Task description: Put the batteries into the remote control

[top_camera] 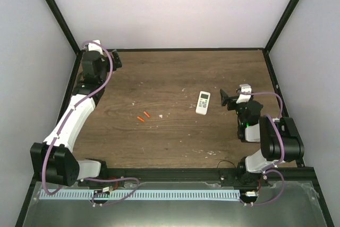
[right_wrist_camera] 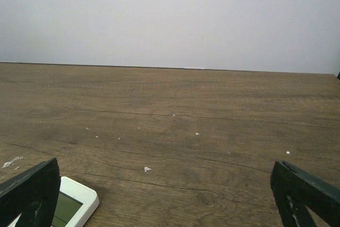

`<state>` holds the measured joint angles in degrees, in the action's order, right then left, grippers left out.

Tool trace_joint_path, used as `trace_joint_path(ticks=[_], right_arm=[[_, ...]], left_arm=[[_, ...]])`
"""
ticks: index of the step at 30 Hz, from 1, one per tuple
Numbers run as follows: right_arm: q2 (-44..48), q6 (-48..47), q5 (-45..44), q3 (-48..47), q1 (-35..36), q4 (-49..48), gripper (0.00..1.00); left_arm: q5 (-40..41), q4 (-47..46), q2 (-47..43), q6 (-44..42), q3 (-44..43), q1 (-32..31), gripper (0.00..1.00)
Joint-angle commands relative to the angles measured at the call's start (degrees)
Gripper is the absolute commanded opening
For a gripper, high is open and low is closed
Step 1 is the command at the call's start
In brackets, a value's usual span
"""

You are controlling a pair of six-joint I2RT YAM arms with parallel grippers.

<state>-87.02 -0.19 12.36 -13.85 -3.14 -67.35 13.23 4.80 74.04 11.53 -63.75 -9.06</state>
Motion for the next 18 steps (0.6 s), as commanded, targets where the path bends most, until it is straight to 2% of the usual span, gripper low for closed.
trace_joint_path(ticks=[1,11,14,18], right_arm=[[0.1,0.1,-0.5,-0.6,-0.4,-1.7,1.00],[0.2,0.0,-0.3,-0.5,-0.4,-1.7,1.00],[0.2,0.1,-0.3,-0.5,-0.4,-1.8,1.00],[1.1,0.2,-1.0,-1.3,-0.4,-0.4,1.00]], left_arm=[[-0.1,-0.7,-0.9,-1.1,-1.3,-0.3,1.00],[2.7,0.3,-1.6,-0.5,-1.4,-0.1,1.00],[3.3,-0.1,-1.2,-5.9,-1.7,-0.1,1.00],[-4.4,-1.8,-1.8,-17.1,-0.7,-0.1,1.00]])
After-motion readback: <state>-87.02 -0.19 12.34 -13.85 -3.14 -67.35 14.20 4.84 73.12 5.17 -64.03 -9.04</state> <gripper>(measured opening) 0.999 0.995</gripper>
